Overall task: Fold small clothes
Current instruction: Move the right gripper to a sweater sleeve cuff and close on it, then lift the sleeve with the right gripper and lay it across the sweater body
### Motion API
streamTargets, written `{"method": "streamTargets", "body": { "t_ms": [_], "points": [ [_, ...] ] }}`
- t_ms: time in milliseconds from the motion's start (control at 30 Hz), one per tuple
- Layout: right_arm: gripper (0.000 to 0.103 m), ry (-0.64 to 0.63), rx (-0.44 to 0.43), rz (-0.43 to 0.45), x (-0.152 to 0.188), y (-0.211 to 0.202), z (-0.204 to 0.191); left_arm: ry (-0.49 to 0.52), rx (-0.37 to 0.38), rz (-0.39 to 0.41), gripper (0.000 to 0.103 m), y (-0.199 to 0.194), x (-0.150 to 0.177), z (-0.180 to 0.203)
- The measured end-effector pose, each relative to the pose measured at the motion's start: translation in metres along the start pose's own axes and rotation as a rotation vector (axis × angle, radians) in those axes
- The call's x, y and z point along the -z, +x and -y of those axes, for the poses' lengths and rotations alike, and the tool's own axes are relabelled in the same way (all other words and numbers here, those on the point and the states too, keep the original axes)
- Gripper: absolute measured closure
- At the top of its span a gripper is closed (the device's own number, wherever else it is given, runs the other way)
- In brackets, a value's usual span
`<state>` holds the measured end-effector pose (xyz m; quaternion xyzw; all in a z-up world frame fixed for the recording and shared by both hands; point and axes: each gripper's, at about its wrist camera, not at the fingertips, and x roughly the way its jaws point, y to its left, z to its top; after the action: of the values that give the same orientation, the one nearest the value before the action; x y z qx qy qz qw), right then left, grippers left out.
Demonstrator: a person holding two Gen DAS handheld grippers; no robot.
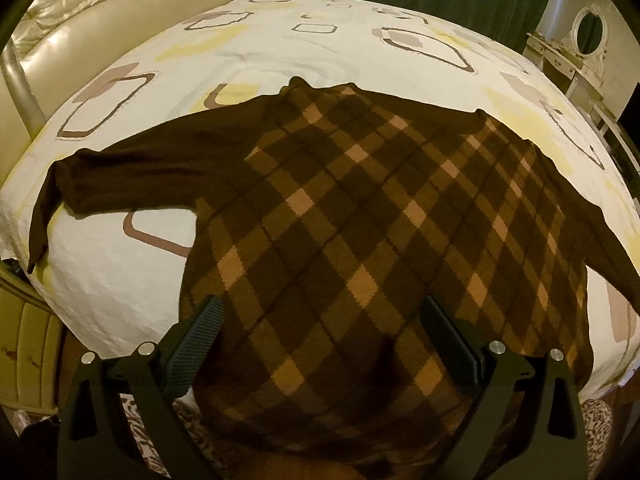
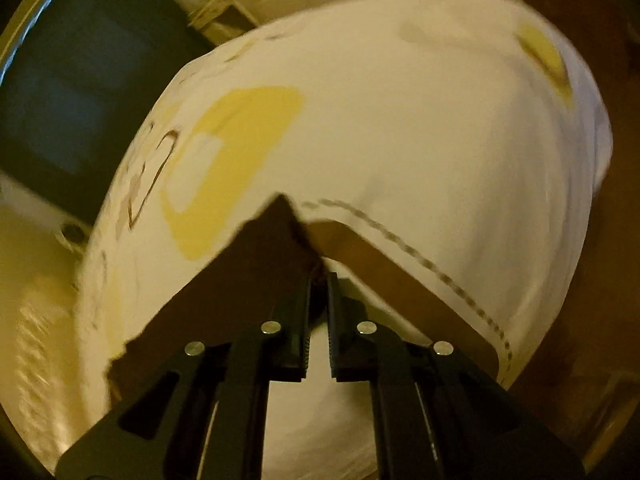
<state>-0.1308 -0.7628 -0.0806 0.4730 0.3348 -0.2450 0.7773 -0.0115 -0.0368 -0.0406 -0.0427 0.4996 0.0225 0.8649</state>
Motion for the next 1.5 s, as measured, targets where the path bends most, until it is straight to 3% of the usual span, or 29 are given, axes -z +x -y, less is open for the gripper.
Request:
{"method": "streamTargets", "body": {
  "t_ms": [67, 133, 233, 333, 400, 500, 700, 833, 933, 1133, 1333, 1500],
  "points": [
    [0.092, 0.090, -0.106, 0.002, 0.005, -0.003, 0.018, 0.004, 0.003, 0.000, 0.005, -0.001, 0.000, 0.002],
    [0.075, 0.167, -0.197, 0.007, 0.008, -0.003, 0.030, 0.010, 0.006, 0.005, 0.005, -0.002, -0.001, 0.003],
    [0.054, 0.192, -0.268, 0.012, 0.012, 0.001, 0.026, 0.008, 0.009, 0.012, 0.005, -0.003, -0.002, 0.002],
    [0.052, 0.161, -0.285, 0.002, 0.017, 0.005, 0.011, -0.002, 0.014, 0.026, 0.005, -0.005, -0.003, -0.001],
    [0.055, 0.115, -0.279, -0.027, 0.021, 0.011, -0.004, -0.010, 0.016, 0.036, 0.005, -0.008, -0.004, -0.004],
    [0.100, 0.053, -0.191, -0.040, 0.027, 0.017, -0.019, -0.030, 0.017, 0.036, 0.005, -0.009, -0.006, -0.010],
    [0.100, 0.112, -0.185, 0.001, 0.033, 0.009, -0.015, -0.099, 0.057, -0.010, 0.005, -0.005, -0.007, -0.036],
    [0.100, 0.081, -0.242, 0.027, 0.038, -0.019, -0.031, -0.027, -0.005, 0.037, 0.005, -0.014, -0.009, -0.049],
    [0.100, 0.025, -0.323, 0.045, 0.037, -0.030, -0.078, -0.020, -0.020, 0.046, 0.005, -0.018, -0.011, -0.062],
    [0.100, -0.185, -0.478, 0.028, 0.069, -0.070, -0.187, -0.102, 0.013, 0.046, 0.005, -0.026, -0.013, -0.096],
    [0.100, -0.412, -0.621, -0.071, 0.153, -0.080, -0.314, -0.082, 0.009, 0.076, 0.005, -0.036, -0.010, -0.111],
    [0.100, -0.594, -0.659, -0.182, 0.248, -0.065, -0.394, -0.090, 0.028, 0.093, 0.005, -0.041, -0.006, -0.123]
  ]
}}
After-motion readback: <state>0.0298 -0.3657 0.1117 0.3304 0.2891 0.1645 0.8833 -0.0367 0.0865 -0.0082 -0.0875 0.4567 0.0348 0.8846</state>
